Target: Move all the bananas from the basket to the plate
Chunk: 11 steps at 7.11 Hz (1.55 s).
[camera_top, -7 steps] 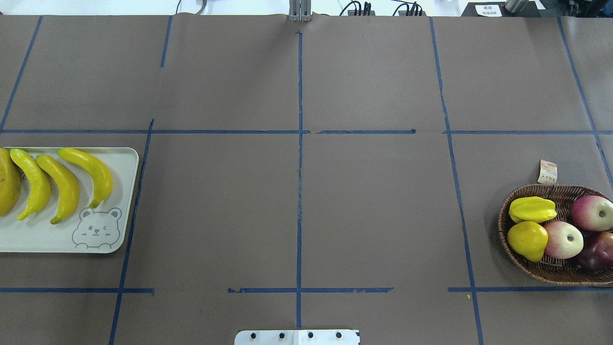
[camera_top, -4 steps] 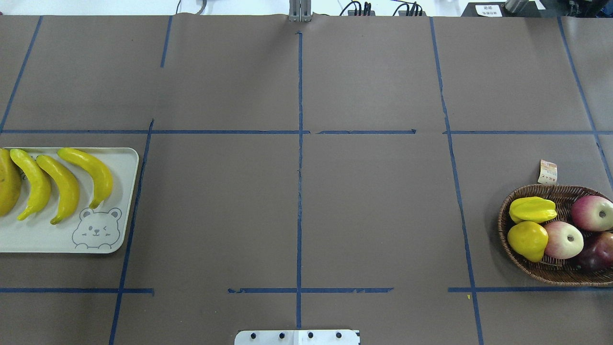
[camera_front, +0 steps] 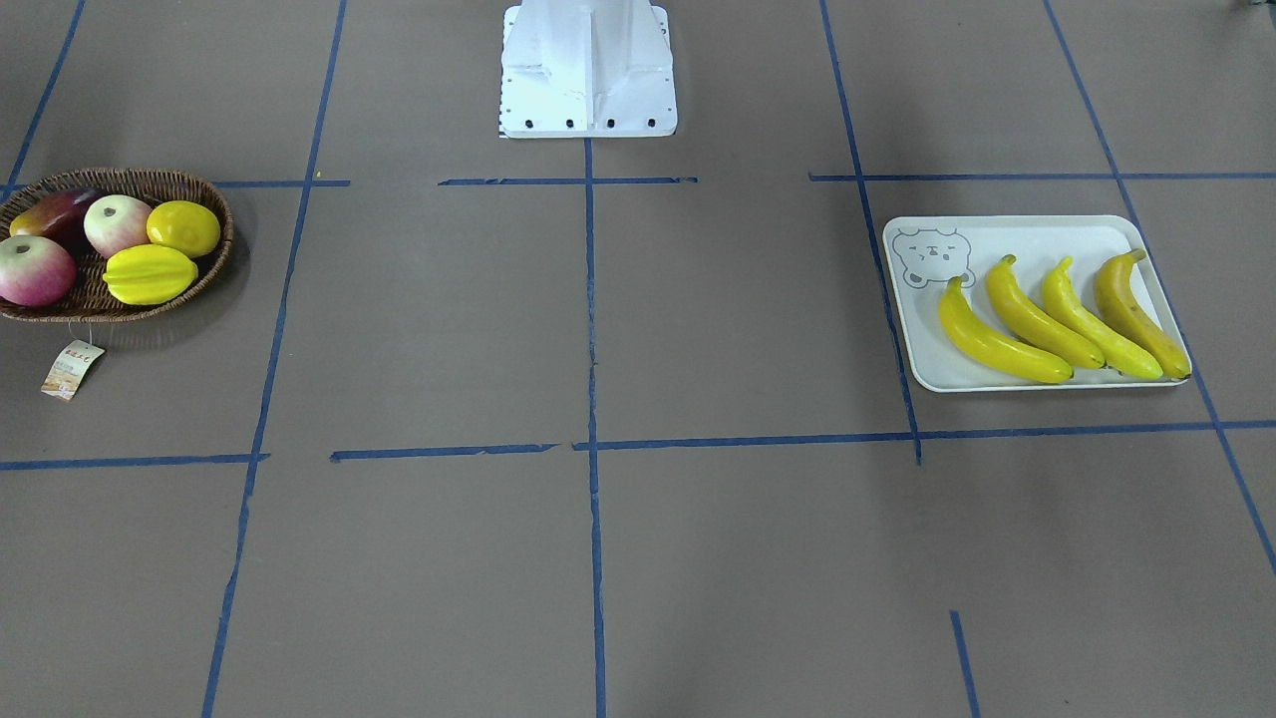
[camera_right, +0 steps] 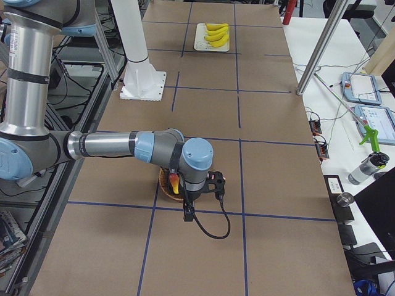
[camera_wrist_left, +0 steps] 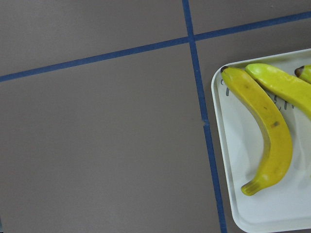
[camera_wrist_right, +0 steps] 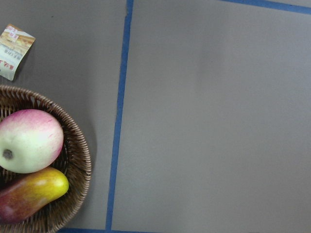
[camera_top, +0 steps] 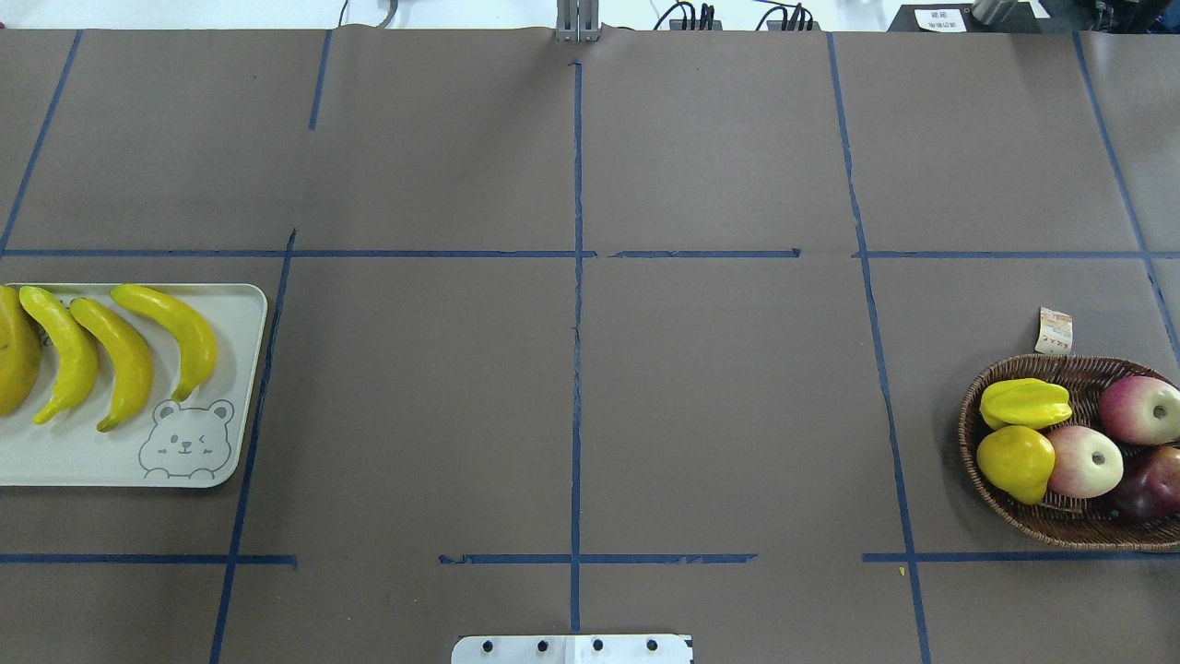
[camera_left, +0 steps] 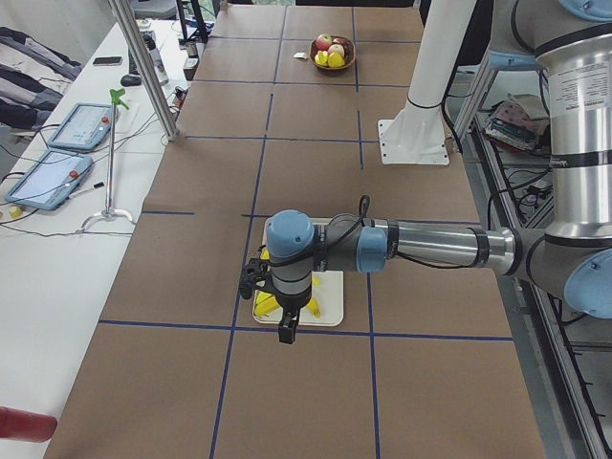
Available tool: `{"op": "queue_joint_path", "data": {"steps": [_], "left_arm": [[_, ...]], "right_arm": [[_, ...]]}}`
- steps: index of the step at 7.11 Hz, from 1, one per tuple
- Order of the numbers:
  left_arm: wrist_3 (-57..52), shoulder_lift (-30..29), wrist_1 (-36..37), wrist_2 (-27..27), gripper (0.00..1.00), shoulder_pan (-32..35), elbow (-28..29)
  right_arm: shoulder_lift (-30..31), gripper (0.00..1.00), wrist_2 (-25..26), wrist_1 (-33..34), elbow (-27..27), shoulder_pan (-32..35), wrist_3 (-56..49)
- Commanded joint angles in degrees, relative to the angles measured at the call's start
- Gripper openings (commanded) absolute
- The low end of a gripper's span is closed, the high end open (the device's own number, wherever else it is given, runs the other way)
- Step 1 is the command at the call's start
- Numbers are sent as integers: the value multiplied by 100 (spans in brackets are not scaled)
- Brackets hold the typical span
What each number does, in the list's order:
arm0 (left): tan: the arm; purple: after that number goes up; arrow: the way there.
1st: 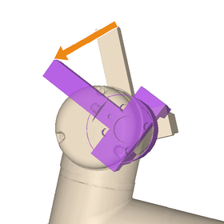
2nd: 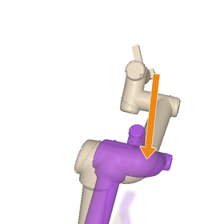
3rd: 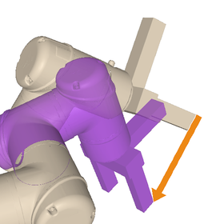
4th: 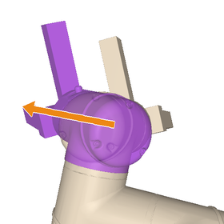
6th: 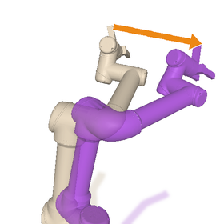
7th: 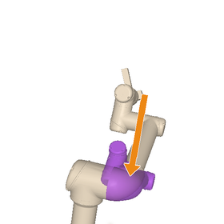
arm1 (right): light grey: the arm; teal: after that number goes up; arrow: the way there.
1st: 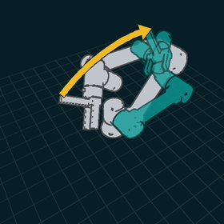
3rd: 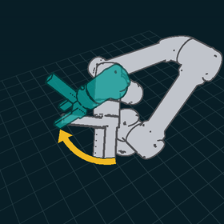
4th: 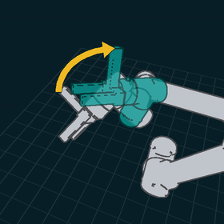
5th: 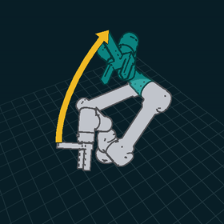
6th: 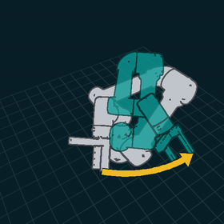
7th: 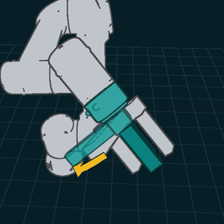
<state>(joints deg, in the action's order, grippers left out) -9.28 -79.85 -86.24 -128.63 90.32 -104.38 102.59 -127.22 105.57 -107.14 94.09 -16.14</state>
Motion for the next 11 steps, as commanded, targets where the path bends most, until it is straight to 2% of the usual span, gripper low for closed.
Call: {"op": "queue_joint_path", "data": {"steps": [1, 3, 4, 6, 11], "left_arm": [[320, 4, 11, -144, 100, -6, 14], [269, 13, -68, -242, 100, -6, -12], [252, 13, -77, -242, 100, -6, -30], [243, 13, -68, -242, 100, -14, -56], [243, 22, -59, -233, 100, -23, -206]], "right_arm": [[147, 99, 48, -362, 18, -205, 503], [147, 99, -152, -397, 0, -286, 656], [147, 99, -580, -423, 0, -286, 735], [147, 99, -620, -660, 0, -286, 989], [147, 99, -629, -696, 0, -303, 990]]}}
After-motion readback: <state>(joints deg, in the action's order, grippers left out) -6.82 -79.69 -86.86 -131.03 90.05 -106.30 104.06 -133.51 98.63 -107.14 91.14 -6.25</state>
